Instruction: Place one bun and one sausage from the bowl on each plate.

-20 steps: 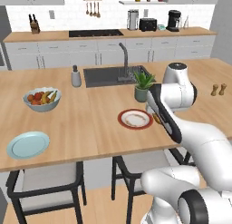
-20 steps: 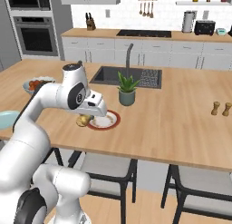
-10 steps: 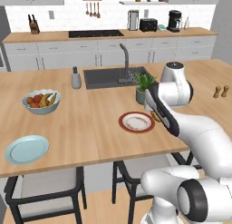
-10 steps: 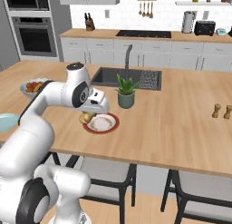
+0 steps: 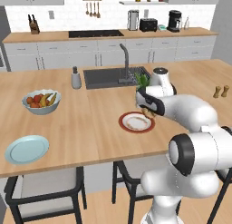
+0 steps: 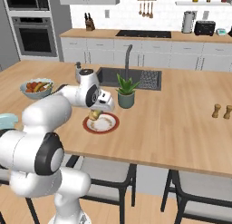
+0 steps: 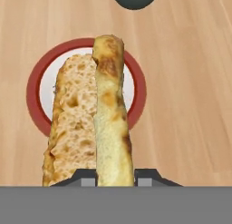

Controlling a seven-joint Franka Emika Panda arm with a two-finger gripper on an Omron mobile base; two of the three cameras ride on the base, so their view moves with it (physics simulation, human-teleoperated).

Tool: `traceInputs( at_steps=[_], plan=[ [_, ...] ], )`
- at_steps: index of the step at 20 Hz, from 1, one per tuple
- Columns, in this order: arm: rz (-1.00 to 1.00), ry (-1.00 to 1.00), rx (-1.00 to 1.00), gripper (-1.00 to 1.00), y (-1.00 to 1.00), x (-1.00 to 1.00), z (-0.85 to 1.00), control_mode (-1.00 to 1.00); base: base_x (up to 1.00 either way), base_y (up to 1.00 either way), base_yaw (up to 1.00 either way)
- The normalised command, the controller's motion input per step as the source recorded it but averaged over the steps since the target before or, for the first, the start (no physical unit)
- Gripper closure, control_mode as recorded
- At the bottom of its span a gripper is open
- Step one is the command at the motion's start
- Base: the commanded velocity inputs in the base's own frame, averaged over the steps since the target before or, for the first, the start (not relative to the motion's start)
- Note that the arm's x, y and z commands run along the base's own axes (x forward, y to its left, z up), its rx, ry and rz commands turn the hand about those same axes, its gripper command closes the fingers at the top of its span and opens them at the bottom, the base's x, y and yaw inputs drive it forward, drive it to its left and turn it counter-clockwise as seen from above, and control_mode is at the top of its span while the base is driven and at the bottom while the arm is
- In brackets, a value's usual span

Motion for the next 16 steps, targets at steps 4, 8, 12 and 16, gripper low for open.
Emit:
traceInputs(
  at_steps=[4,8,12,16],
  plan=[
    [0.0,0.01,0.0,1.0,0.0,0.59,-0.83,-1.0,0.0,0.0,0.0],
    [0.0,0.0,0.0,1.0,-0.06,0.45,-0.57,-1.0,0.0,0.0,0.0],
    [0.0,0.0,0.0,1.0,-0.08,0.39,-0.35,-1.0,0.0,0.0,0.0],
    [0.0,0.0,0.0,1.0,-0.05,0.31,-0.42,-1.0,0.0,0.0,0.0]
  ],
)
